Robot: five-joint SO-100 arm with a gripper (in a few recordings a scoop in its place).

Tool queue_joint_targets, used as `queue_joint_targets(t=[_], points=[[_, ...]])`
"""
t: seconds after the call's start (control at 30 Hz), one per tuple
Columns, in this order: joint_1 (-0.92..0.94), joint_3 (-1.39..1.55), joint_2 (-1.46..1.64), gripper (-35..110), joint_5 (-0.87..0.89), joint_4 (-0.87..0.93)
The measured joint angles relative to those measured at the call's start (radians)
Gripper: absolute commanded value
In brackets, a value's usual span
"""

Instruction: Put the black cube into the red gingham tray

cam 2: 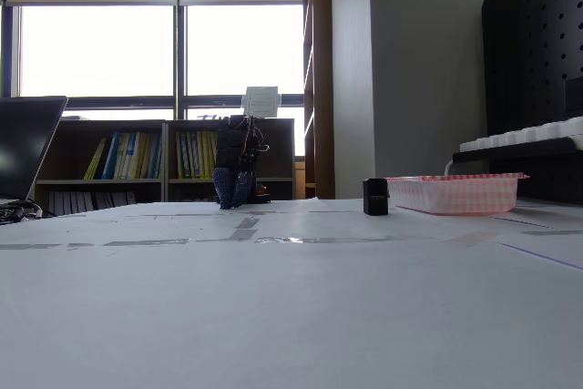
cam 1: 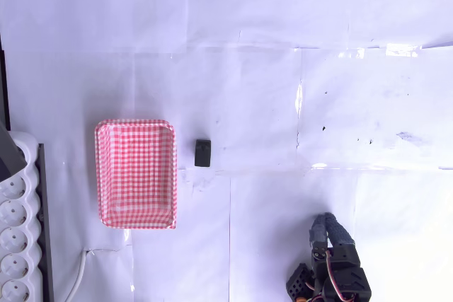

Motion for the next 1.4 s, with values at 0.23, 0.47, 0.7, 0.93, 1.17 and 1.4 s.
queue_joint_targets(t=[0.23,0.47,0.7,0.93,1.17,1.4], points=[[0.0,0.0,0.0,0,0.0,0.0],[0.0,0.0,0.0,1,0.0,0.0],[0.0,0.0,0.0,1,0.0,0.0],[-0.023,-0.002,0.028,1,0.124,-0.049],[-0.141,0.0,0.532,16,0.244,-0.767],[-0.244,0.014,1.088,51,0.207,-1.569]])
